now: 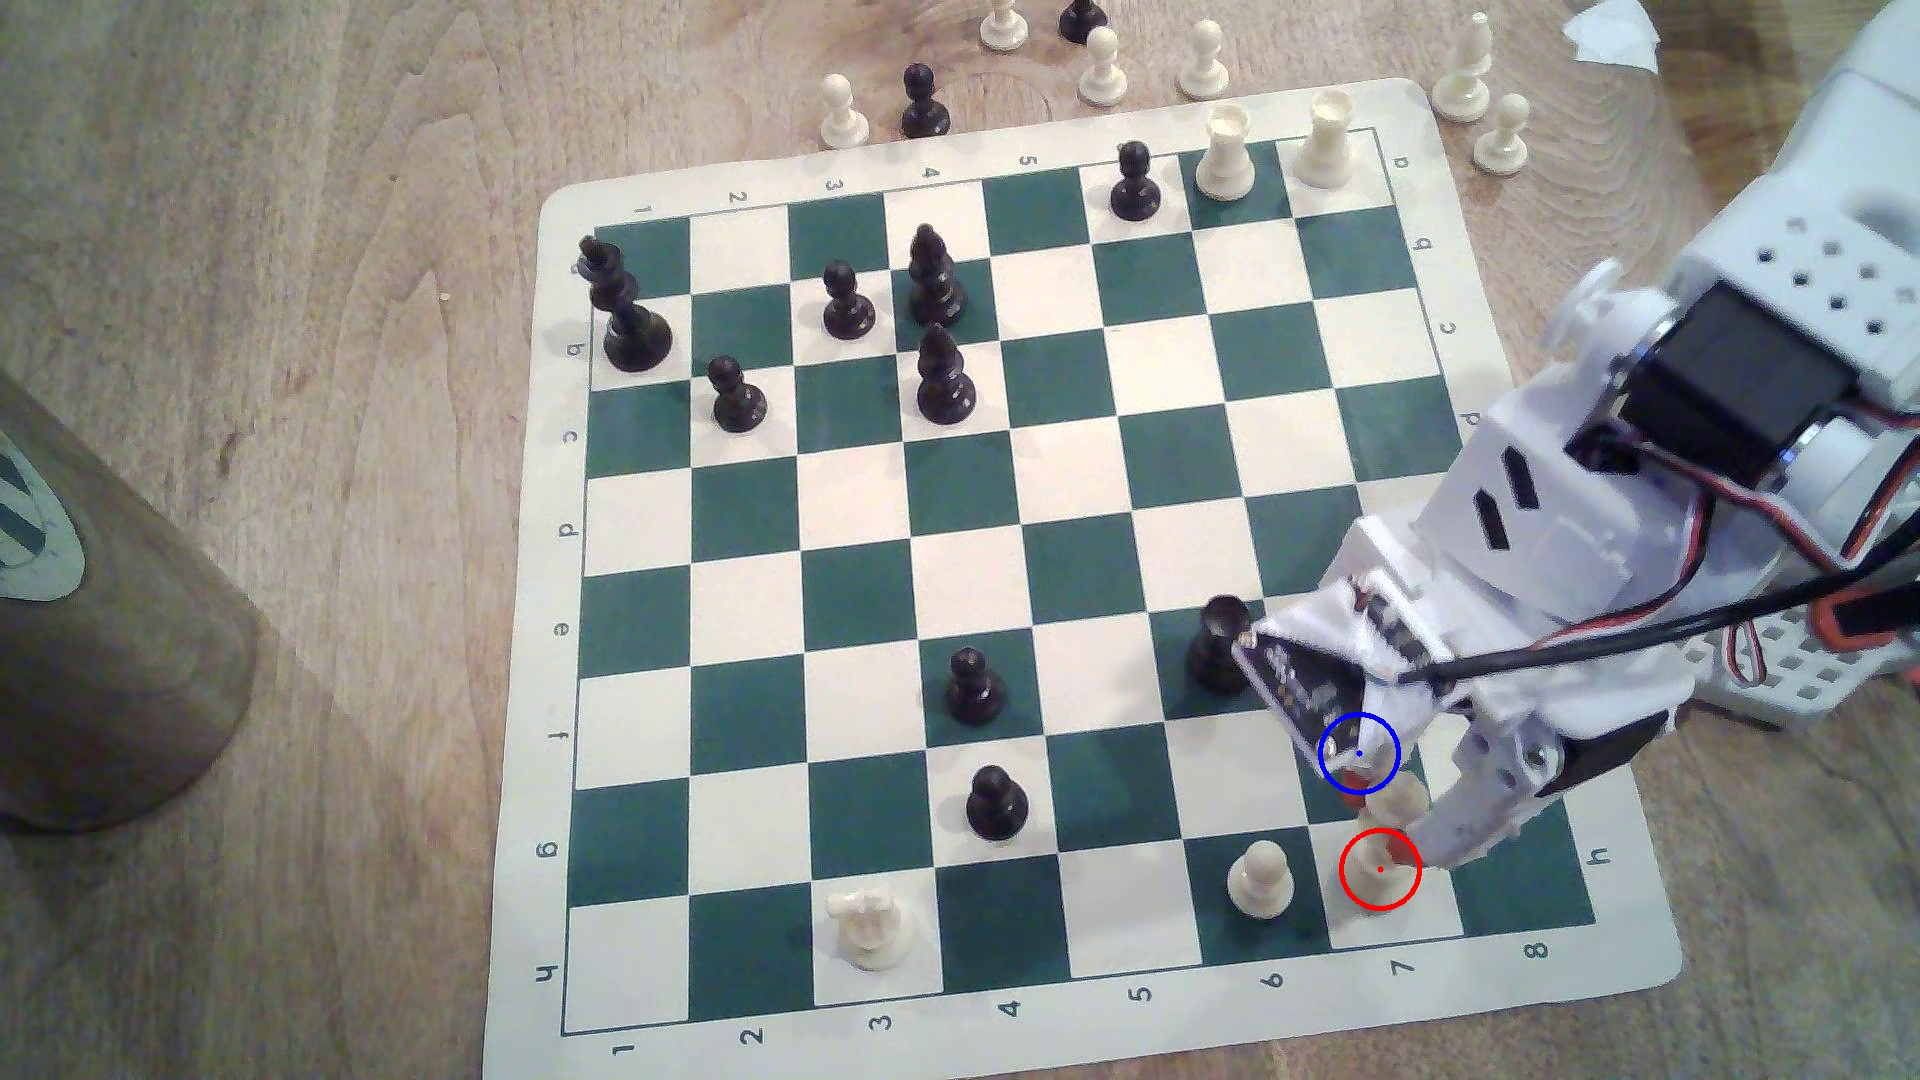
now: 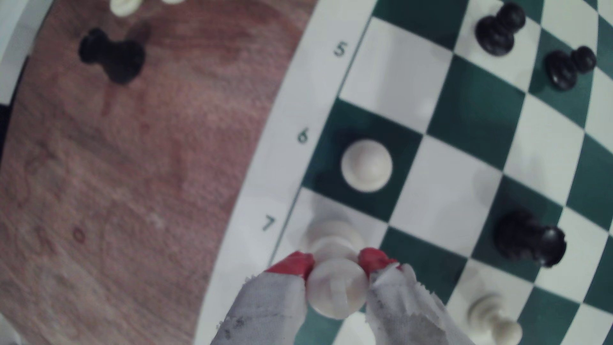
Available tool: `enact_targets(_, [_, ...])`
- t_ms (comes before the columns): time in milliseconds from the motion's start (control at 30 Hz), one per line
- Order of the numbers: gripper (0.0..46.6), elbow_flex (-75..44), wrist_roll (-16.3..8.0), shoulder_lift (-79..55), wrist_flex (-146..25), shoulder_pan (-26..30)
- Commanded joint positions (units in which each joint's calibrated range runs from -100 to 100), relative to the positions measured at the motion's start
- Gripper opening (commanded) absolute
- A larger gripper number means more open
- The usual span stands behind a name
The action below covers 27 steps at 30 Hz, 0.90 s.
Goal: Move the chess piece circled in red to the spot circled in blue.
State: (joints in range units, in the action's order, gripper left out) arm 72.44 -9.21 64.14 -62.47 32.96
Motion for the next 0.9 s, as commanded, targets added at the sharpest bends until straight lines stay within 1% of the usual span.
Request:
enact_targets(0, [0.2, -9.4, -0.5, 4.4, -3.5, -0.5])
enact_targets(100, [0.2, -14.0, -0.5, 6.2, -7.4, -1.5])
enact_targets(167, [0.2, -15.6, -0.1, 6.4, -8.3, -3.3])
enact_targets(200, [0.2, -16.4, 0.4, 6.2, -8.7, -5.4])
enact_targets(333, [0.2, -16.6, 1.1, 6.5, -9.9, -7.7])
enact_targets(500, [0.2, -14.7, 3.0, 6.5, -11.5, -12.1])
enact_targets(667, [0.2, -12.1, 3.6, 6.7, -13.8, -12.5])
enact_targets(867, [0.2, -6.6, 3.9, 6.1, -11.8, -13.2])
